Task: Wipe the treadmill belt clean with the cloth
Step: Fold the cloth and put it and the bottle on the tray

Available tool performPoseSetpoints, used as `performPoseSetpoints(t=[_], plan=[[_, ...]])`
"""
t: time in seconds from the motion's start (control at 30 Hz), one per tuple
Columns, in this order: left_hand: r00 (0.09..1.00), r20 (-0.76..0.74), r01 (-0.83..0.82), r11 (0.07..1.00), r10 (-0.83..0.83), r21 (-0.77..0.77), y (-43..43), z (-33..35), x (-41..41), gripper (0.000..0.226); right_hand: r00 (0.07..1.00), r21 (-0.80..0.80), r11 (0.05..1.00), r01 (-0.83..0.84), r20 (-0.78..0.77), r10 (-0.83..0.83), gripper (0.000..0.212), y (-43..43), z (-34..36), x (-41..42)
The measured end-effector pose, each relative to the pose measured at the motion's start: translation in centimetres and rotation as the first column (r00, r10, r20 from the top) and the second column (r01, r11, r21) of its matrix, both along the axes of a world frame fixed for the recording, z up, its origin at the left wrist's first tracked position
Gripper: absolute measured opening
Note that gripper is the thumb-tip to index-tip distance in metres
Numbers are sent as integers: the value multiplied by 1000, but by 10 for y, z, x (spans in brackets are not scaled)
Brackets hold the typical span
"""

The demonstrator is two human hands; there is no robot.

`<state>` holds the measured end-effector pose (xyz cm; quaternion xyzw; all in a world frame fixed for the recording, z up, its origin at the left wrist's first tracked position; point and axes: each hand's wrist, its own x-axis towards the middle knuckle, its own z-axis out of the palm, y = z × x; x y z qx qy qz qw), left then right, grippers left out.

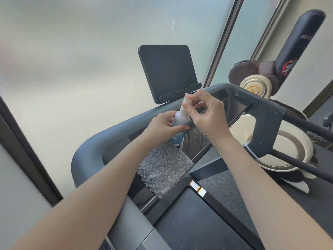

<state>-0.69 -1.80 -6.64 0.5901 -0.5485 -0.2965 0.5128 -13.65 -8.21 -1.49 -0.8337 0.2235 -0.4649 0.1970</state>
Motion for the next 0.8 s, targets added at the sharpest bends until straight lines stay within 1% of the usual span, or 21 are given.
performPoseSetpoints(t=[0.13, 0.23, 0.4, 0.53, 0.6, 0.7, 0.73, 0.8], plan=[[1000, -4, -5, 1000, 5, 2, 1, 1, 0, 43, 1000, -1, 1000, -2, 6, 2, 15, 2, -2, 1], [1000, -6, -1, 1000, 1, 5, 1, 1, -1, 38, 1000, -2, 1000, 3, 9, -3, 16, 3, -2, 0], [1000, -20, -3, 1000, 4, 14, 2, 1, -1, 51, 999, -13, 1000, 18, -34, -19, 16, 5, -1, -1], [1000, -30, 1, 1000, 0, 20, 2, 0, 0, 49, 1000, 36, 999, 14, -16, -14, 18, 6, -1, -1], [999, -37, 4, 1000, -4, 12, 2, 0, 1, 46, 1000, 76, 997, 9, -9, -9, 25, 7, -1, -2], [999, -35, 16, 1000, -16, 5, 1, 2, 1, 41, 999, 120, 993, 15, -32, -11, 47, 8, 0, -3], [999, -27, 21, 1000, -21, 3, 2, 2, 1, 44, 999, 129, 991, 18, -40, -13, 53, 9, 0, -5], [1000, 9, 17, 1000, -17, 20, 1, 1, 2, 60, 997, 149, 989, 27, -75, -16, 60, 9, 0, -8]])
